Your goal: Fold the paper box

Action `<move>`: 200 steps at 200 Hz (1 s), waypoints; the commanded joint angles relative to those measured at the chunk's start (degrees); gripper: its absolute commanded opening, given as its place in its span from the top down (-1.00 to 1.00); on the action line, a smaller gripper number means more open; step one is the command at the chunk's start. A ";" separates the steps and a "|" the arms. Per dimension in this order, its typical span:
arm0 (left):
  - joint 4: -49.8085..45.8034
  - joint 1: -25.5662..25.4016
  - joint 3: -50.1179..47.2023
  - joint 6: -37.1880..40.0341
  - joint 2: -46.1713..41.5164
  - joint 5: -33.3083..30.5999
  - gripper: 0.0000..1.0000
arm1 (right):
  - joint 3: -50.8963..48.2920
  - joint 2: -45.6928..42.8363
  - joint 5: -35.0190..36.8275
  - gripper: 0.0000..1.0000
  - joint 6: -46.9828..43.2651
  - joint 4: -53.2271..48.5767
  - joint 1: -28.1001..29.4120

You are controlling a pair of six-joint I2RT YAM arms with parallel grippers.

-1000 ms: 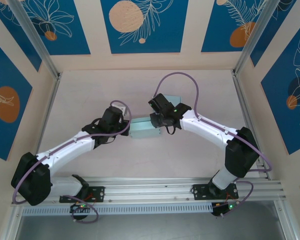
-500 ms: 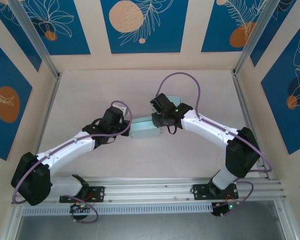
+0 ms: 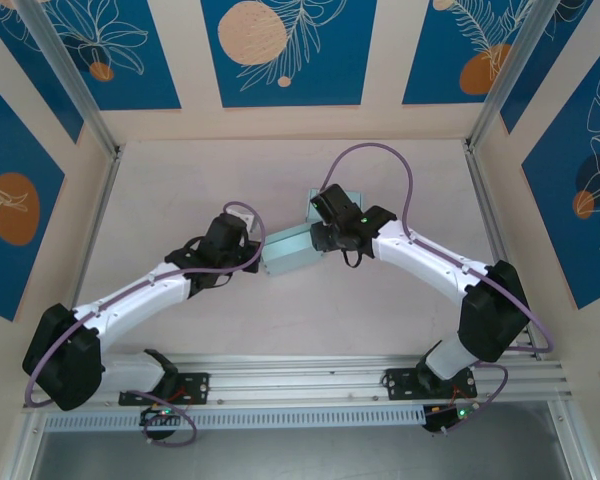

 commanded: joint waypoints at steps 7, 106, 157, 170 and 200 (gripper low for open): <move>0.38 -0.65 1.88 1.07 0.31 0.64 1.00 | 1.23 -0.71 -0.88 0.23 -3.32 1.20 -0.72; -2.68 -0.73 5.13 6.21 1.70 2.09 1.00 | 4.43 0.02 -17.95 -0.08 -26.85 6.48 -8.76; -17.42 -0.12 18.83 22.91 9.54 1.47 1.00 | 6.45 0.31 -21.86 -0.07 -27.43 5.66 -11.64; -18.59 0.37 20.62 25.23 11.56 1.59 1.00 | 5.59 0.10 -21.99 -0.07 -27.36 5.87 -11.65; -19.96 1.53 23.57 29.71 15.12 2.75 1.00 | 3.73 -0.27 -21.45 0.04 -27.98 5.77 -12.17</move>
